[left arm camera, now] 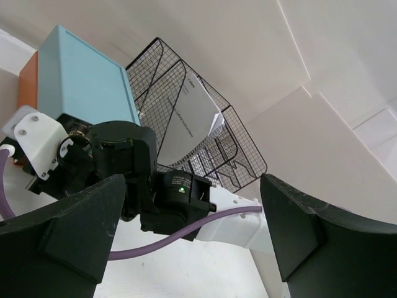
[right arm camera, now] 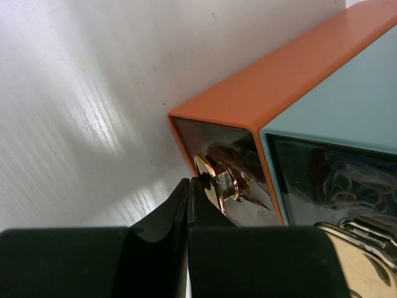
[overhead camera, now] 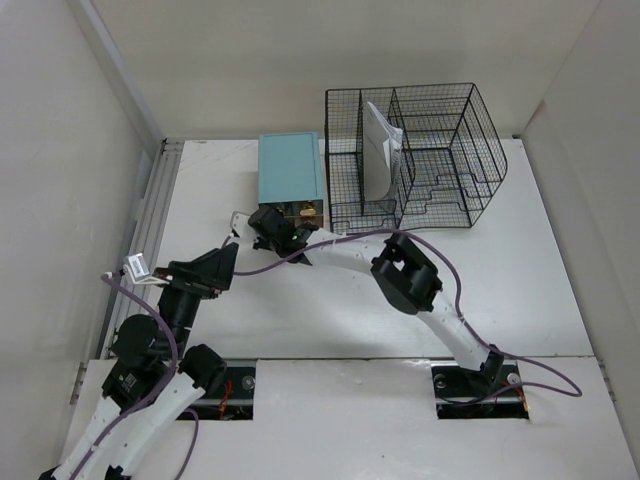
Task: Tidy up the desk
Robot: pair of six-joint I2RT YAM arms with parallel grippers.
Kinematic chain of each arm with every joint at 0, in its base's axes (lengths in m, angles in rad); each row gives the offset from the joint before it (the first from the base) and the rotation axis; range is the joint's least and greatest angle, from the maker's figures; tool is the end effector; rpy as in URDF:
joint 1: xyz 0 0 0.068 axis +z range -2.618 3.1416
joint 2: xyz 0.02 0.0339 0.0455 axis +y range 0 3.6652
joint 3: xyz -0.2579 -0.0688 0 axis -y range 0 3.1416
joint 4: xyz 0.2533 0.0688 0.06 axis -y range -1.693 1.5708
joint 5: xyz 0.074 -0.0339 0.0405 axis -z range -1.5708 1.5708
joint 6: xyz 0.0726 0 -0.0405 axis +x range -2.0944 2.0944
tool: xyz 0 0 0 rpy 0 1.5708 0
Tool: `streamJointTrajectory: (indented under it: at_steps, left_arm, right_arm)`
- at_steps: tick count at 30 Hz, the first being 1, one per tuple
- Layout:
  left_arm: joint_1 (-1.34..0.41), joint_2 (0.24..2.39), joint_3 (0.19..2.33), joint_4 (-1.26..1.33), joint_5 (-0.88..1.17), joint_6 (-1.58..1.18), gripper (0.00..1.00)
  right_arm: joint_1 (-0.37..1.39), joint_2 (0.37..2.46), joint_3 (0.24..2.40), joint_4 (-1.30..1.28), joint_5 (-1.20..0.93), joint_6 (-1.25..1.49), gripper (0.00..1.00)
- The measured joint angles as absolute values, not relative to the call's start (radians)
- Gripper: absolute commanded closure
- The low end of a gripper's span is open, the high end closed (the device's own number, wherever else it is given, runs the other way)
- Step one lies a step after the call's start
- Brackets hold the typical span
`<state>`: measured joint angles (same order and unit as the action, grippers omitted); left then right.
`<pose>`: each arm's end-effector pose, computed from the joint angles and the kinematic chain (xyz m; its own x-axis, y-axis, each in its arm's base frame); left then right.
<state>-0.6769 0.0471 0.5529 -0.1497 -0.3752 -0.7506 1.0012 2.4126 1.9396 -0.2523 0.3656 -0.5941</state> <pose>0.0849 -0.0341 0.3502 -0.0162 -0.8011 -0.5983 0.4158 0.5388 -0.7327 0.3299 0.4671 0.1292 0.0630 -0.8709 -0.4873 -0.7324 0.2913 -0.6154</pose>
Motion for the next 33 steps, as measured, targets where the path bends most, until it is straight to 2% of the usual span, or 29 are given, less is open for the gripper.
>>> streamJointTrajectory:
  at_steps: [6, 10, 11, 14, 15, 16, 17, 20, 21, 26, 30, 33]
  left_arm:
    - [-0.677, 0.047, 0.553, -0.155, -0.374, -0.749, 0.12]
    - [-0.677, 0.042, 0.553, -0.160, -0.374, -0.748, 0.12]
    - [-0.677, 0.039, 0.555, -0.163, -0.373, -0.748, 0.12]
    - [-0.677, 0.035, 0.560, -0.164, -0.369, -0.748, 0.12]
    - [-0.677, 0.034, 0.562, -0.165, -0.366, -0.747, 0.12]
    - [-0.677, 0.034, 0.564, -0.163, -0.364, -0.745, 0.12]
    - [-0.677, 0.033, 0.566, -0.160, -0.362, -0.742, 0.12]
    - [-0.677, 0.030, 0.571, -0.148, -0.360, -0.730, 0.06]
    - [-0.677, 0.032, 0.575, -0.147, -0.361, -0.724, 0.01]
    - [-0.677, 0.146, 0.667, -0.158, -0.407, -0.691, 0.01]
    - [-0.677, 0.335, 0.755, -0.165, -0.445, -0.637, 0.01]
    - [-0.677, 0.500, 0.828, -0.205, -0.443, -0.564, 0.01]
  right_arm:
    - [1.003, 2.413, 1.940, -0.253, 0.382, -0.599, 1.00]
    - [0.998, 2.399, 1.927, -0.307, 0.202, -0.646, 1.00]
    - [0.995, 2.383, 1.914, -0.348, 0.118, -0.666, 0.87]
    - [0.994, 2.308, 1.880, -0.492, -0.103, -0.737, 0.64]
    - [0.995, 2.274, 1.874, -0.546, -0.171, -0.756, 0.31]
    - [0.996, 2.235, 1.864, -0.586, -0.226, -0.768, 0.08]
    - [0.996, 2.191, 1.855, -0.616, -0.262, -0.775, 0.00]
    - [1.003, 2.009, 1.769, -0.588, -0.281, -0.753, 0.00]
    - [1.004, 1.932, 1.721, -0.559, -0.249, -0.729, 0.00]
    - [1.002, 1.625, 1.569, -0.334, 0.112, -0.579, 0.00]
    - [0.990, 1.545, 1.562, -0.215, 0.371, -0.495, 0.00]
    - [0.981, 1.492, 1.497, -0.189, 0.457, -0.471, 0.00]
